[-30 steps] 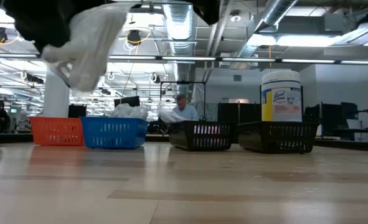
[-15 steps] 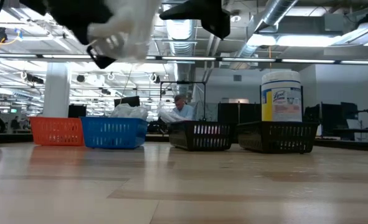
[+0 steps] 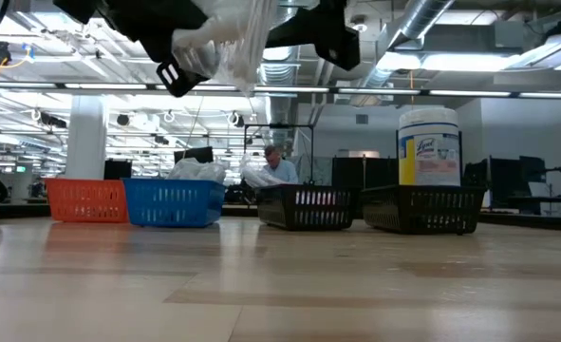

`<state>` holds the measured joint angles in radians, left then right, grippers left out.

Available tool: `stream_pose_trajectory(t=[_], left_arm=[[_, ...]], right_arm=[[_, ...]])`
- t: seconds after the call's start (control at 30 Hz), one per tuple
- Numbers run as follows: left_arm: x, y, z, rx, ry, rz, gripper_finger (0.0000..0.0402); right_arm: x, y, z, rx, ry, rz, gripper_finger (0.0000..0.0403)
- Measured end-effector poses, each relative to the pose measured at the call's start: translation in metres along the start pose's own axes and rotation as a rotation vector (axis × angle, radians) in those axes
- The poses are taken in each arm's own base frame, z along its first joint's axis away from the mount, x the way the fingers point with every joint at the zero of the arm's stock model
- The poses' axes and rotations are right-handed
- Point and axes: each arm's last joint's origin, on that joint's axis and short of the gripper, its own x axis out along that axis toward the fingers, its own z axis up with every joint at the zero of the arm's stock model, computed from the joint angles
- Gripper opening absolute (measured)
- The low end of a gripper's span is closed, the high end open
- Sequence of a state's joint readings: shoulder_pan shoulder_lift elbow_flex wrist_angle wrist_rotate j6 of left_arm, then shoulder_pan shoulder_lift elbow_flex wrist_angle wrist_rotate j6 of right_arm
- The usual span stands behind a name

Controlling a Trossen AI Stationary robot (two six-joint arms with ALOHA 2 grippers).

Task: Pick & Place Travel size toiletries
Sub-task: Put the pack of cotton buds into the blue bin

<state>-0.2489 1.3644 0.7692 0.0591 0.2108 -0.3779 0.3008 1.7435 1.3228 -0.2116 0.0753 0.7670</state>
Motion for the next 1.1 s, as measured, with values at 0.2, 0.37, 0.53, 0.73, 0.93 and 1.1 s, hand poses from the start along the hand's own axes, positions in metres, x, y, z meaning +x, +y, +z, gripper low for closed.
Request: stream_pose_trajectory(t=[0.2, 0.37, 0.53, 0.73, 0.93, 1.1], left_arm=[[0.001, -0.003, -0.001, 0.041, 0.002, 0.000, 0.0024], [0.000, -0.005, -0.002, 0.019, 0.002, 0.014, 0.0075], [-0.011, -0.012, -0.006, 0.029, 0.041, 0.036, 0.0138], [-0.045, -0.024, -0.008, 0.065, 0.024, 0.159, 0.0199], [-0.093, -0.022, -0.027, -0.014, -0.046, 0.513, 0.0207], [-0.120, -0.005, -0.045, -0.082, -0.139, 0.665, 0.0163]], right_arm=[[0.004, 0.000, 0.000, -0.011, -0.009, 0.009, 0.0090], [0.004, 0.004, 0.004, -0.055, -0.052, 0.046, 0.0019], [0.004, 0.004, 0.005, -0.076, -0.064, 0.050, 0.0007], [0.003, 0.006, 0.008, -0.080, -0.109, 0.050, 0.0004], [0.006, -0.006, 0.036, -0.027, -0.292, 0.060, 0.0003], [0.035, -0.042, 0.057, 0.128, -0.386, 0.046, 0.0002]])
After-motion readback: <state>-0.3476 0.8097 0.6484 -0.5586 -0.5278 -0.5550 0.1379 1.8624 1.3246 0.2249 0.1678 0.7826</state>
